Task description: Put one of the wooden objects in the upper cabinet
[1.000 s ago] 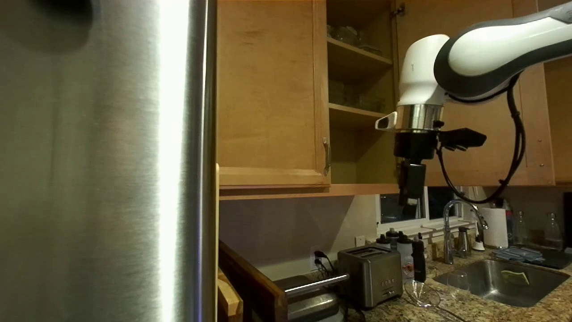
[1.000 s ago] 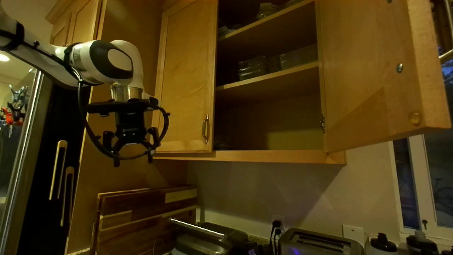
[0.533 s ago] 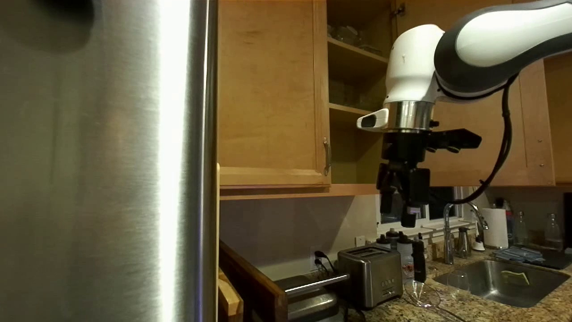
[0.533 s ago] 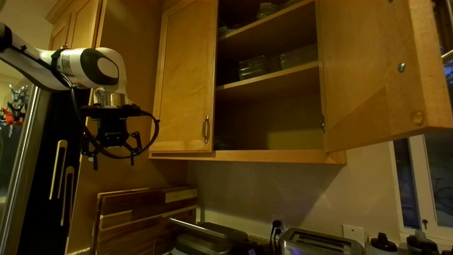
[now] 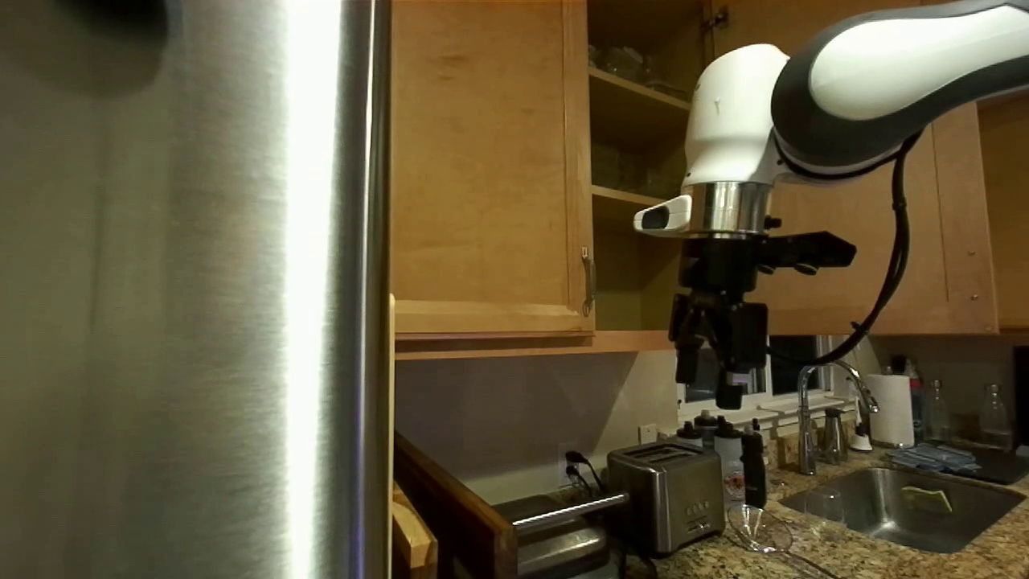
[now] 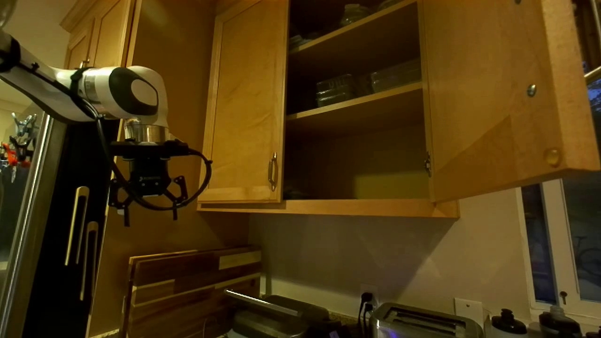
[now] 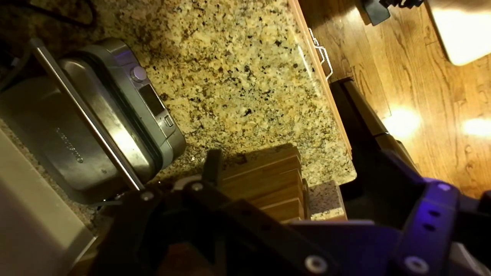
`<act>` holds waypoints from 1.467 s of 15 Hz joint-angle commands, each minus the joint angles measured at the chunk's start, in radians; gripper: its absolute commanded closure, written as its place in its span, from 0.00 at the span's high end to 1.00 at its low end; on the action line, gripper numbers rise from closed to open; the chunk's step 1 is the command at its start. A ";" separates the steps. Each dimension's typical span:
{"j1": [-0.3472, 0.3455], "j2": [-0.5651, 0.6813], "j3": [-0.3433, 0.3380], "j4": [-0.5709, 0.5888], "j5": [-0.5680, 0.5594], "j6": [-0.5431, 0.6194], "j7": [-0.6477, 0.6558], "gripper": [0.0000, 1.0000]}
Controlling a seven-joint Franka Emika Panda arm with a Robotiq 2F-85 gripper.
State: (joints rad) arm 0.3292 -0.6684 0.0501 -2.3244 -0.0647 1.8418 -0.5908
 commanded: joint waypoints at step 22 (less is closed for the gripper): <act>0.214 0.192 0.141 0.085 0.436 0.450 -0.140 1.00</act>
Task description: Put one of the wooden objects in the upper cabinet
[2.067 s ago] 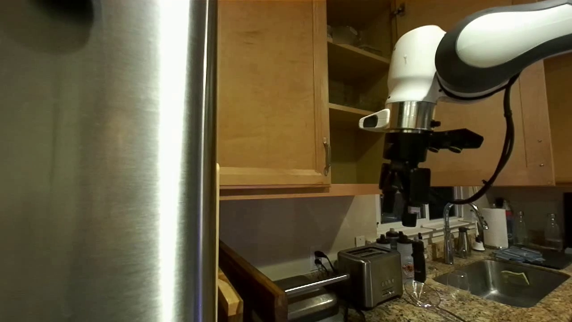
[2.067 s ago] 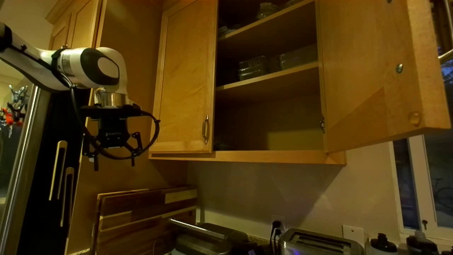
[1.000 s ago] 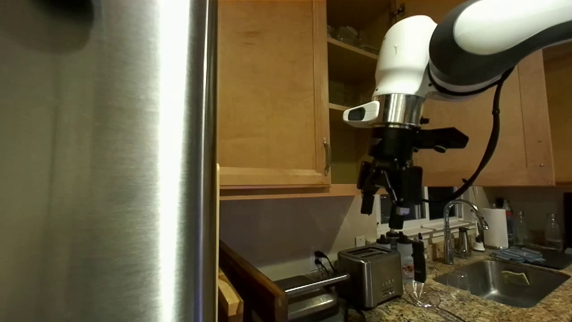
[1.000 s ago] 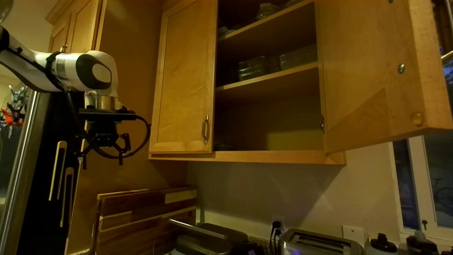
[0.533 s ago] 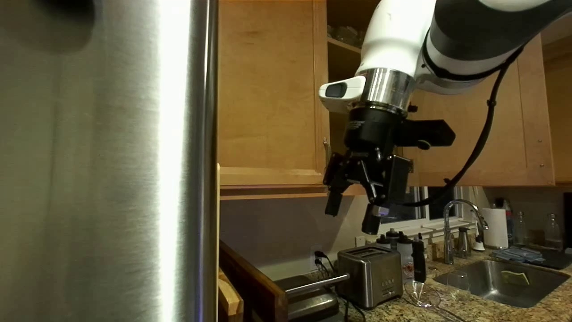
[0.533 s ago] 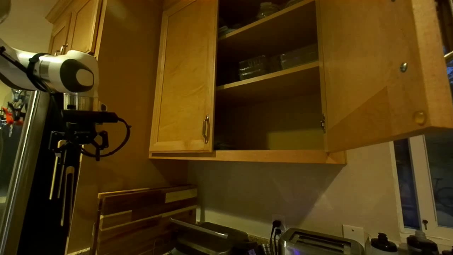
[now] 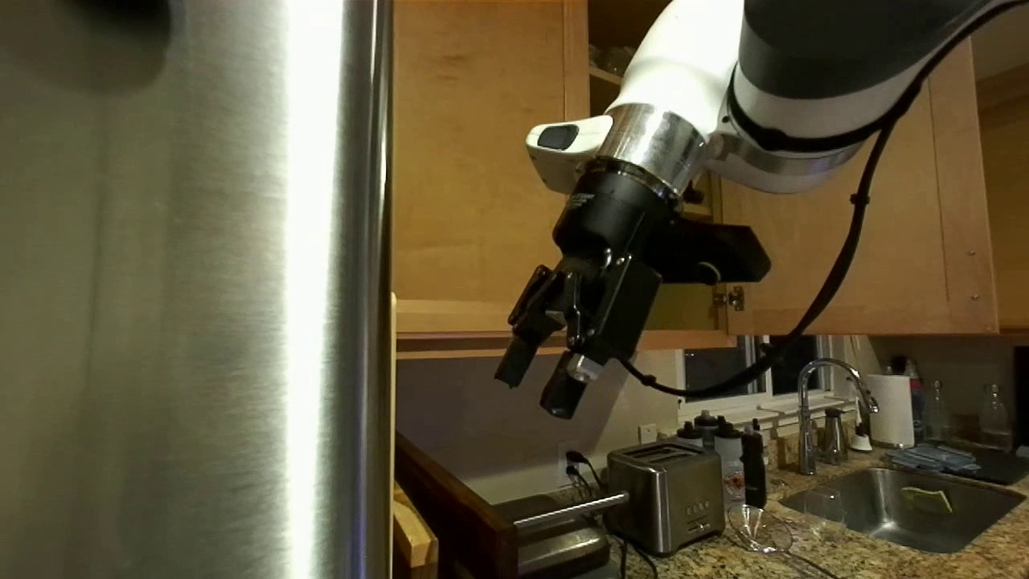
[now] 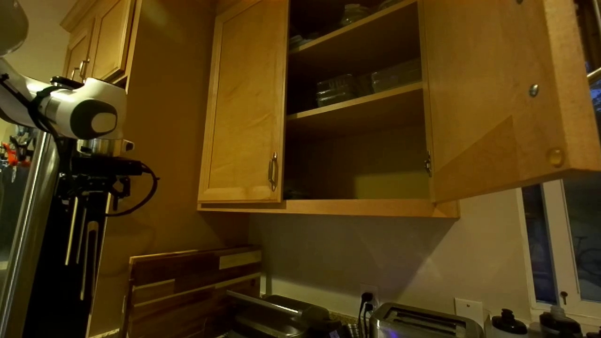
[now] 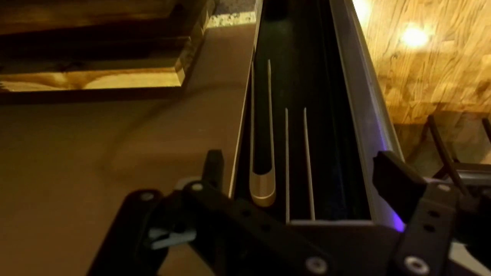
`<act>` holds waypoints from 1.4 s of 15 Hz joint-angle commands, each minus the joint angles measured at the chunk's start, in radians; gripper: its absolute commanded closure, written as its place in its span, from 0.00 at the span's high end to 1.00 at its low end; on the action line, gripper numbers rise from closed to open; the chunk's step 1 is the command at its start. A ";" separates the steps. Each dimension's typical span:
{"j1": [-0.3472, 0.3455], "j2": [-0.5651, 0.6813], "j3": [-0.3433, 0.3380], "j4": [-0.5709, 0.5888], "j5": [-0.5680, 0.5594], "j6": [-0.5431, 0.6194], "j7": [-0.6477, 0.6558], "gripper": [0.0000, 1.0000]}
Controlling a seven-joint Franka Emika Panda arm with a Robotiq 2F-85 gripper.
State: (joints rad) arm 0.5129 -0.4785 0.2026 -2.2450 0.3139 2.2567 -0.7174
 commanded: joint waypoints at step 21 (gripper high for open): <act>0.105 0.029 -0.023 -0.001 0.245 0.234 -0.099 1.00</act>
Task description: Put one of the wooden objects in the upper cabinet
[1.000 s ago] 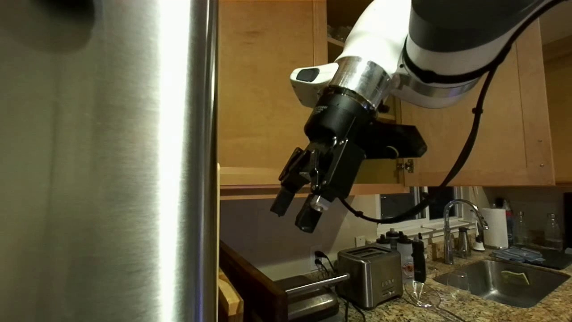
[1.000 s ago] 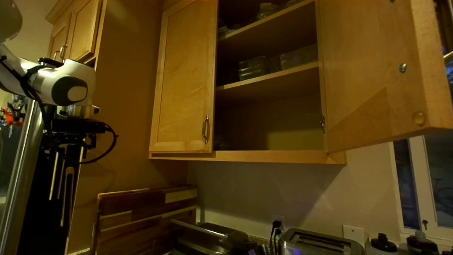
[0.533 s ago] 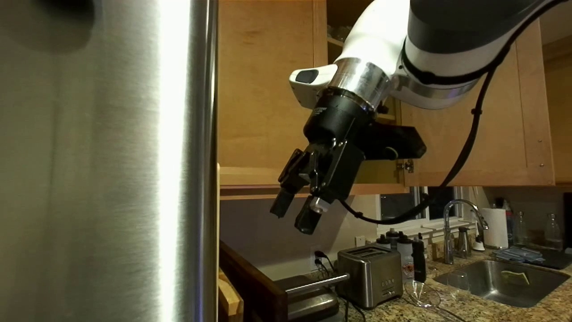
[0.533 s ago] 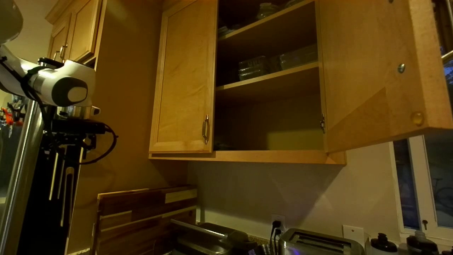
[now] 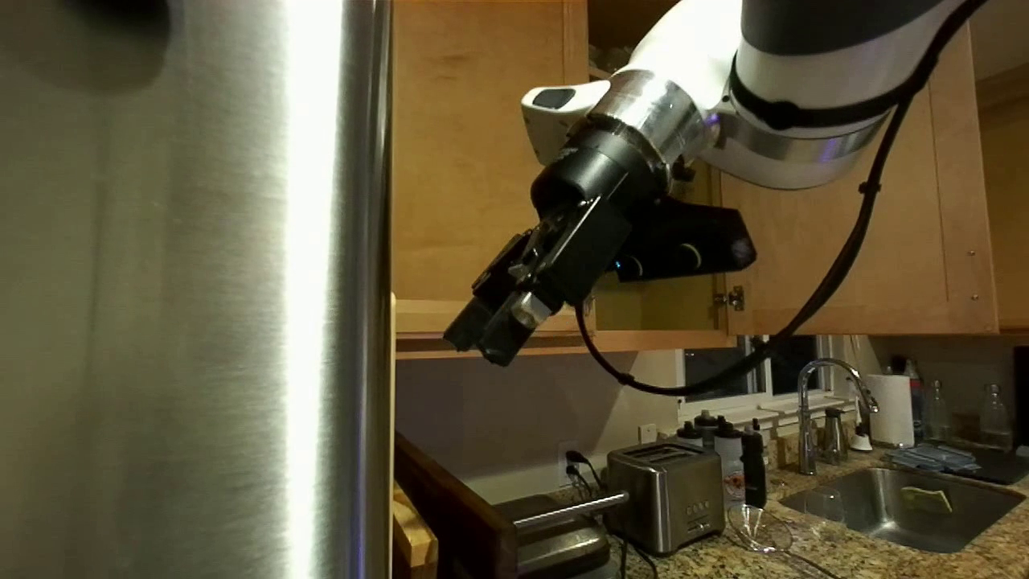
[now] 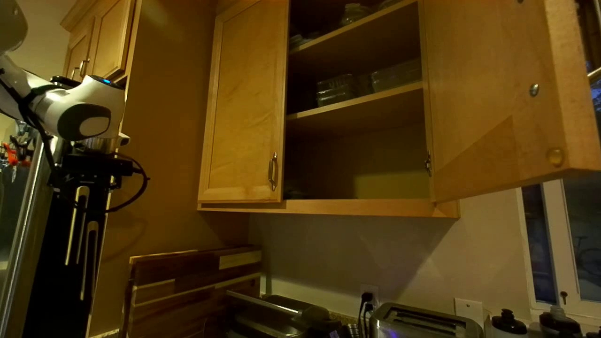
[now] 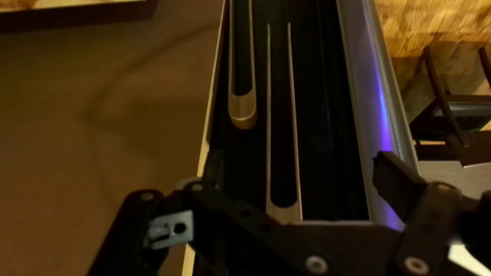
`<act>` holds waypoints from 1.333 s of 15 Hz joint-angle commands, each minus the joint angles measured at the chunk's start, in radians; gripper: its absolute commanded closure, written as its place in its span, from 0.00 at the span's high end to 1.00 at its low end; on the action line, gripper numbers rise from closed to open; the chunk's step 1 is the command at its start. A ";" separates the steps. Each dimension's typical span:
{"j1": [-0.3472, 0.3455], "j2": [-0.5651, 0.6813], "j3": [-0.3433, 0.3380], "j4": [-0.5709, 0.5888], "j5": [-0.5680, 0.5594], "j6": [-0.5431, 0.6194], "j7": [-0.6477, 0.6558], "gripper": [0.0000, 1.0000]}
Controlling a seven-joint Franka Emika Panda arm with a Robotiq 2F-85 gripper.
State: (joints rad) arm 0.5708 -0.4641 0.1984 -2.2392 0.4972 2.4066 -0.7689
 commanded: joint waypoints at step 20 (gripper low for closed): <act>0.135 0.074 -0.032 -0.008 0.294 0.246 -0.276 0.25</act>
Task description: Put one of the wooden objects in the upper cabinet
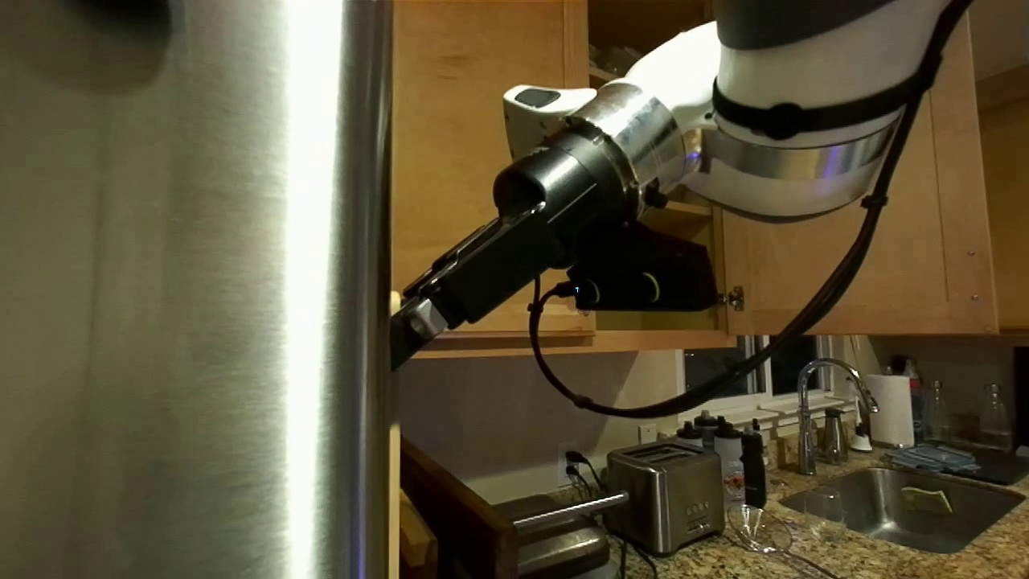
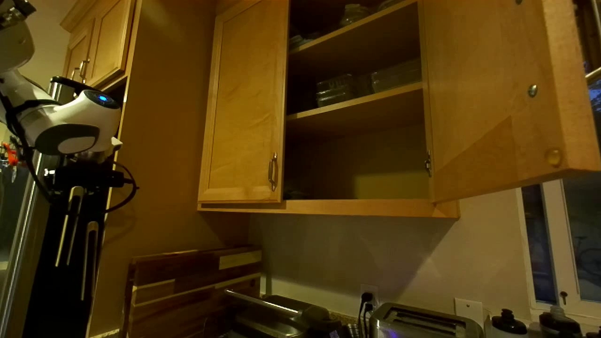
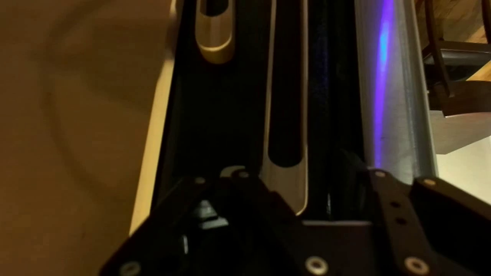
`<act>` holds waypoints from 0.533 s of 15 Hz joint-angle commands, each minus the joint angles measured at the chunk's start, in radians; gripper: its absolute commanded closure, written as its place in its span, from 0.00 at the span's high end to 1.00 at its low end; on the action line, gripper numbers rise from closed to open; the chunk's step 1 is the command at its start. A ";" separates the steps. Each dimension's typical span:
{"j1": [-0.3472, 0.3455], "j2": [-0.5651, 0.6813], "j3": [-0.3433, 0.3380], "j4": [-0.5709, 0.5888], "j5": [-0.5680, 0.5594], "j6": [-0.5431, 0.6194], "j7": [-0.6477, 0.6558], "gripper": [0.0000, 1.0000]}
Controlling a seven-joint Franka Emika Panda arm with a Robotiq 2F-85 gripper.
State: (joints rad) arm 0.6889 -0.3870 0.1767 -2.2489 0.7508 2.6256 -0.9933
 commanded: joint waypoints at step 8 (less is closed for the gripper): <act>0.012 -0.007 -0.014 0.004 0.027 -0.007 -0.077 0.12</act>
State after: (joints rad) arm 0.6943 -0.4008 0.1763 -2.2586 0.7573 2.6137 -1.0228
